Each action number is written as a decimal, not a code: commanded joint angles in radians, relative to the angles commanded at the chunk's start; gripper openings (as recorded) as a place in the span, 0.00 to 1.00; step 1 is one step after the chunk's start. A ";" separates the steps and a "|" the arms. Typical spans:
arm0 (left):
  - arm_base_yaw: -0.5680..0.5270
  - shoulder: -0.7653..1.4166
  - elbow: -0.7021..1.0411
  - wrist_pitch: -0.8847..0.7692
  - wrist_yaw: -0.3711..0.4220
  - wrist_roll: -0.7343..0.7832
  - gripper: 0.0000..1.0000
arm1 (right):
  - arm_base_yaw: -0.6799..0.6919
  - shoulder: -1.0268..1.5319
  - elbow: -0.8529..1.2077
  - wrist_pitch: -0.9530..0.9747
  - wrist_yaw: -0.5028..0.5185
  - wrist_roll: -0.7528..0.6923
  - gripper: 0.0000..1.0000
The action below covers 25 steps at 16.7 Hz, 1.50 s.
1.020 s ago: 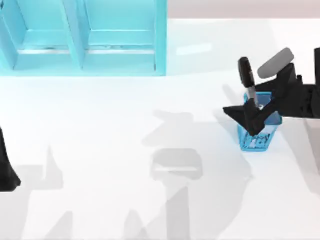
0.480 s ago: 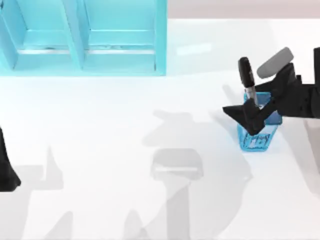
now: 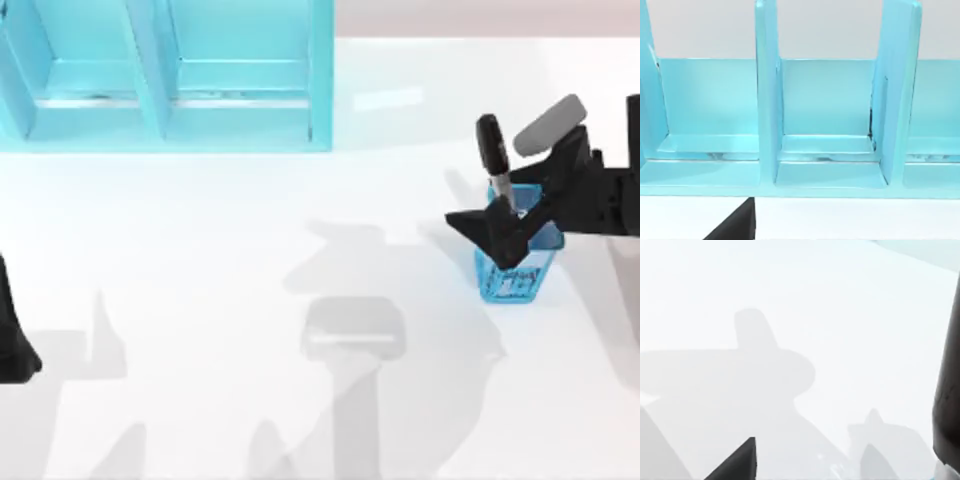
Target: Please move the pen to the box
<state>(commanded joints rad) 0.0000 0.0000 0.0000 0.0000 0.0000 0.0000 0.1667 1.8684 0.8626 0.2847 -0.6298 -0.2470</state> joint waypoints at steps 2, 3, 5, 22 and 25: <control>0.000 0.000 0.000 0.000 0.000 0.000 1.00 | 0.001 -0.005 0.003 -0.003 -0.004 0.003 0.00; 0.000 0.000 0.000 0.000 0.000 0.000 1.00 | -0.001 -0.005 0.005 -0.005 -0.004 0.002 0.00; 0.000 0.000 0.000 0.000 0.000 0.000 1.00 | -0.022 -0.005 0.029 -0.039 -0.014 -0.017 0.00; 0.000 0.000 0.000 0.000 0.000 0.000 1.00 | -0.448 -0.172 0.520 -1.048 -0.294 -0.500 0.00; 0.000 0.000 0.000 0.000 0.000 0.000 1.00 | -0.449 -0.174 0.522 -1.051 -0.295 -0.502 0.00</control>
<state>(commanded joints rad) 0.0000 0.0000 0.0000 0.0000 0.0000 0.0000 -0.2827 1.6948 1.3845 -0.7662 -0.9246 -0.7491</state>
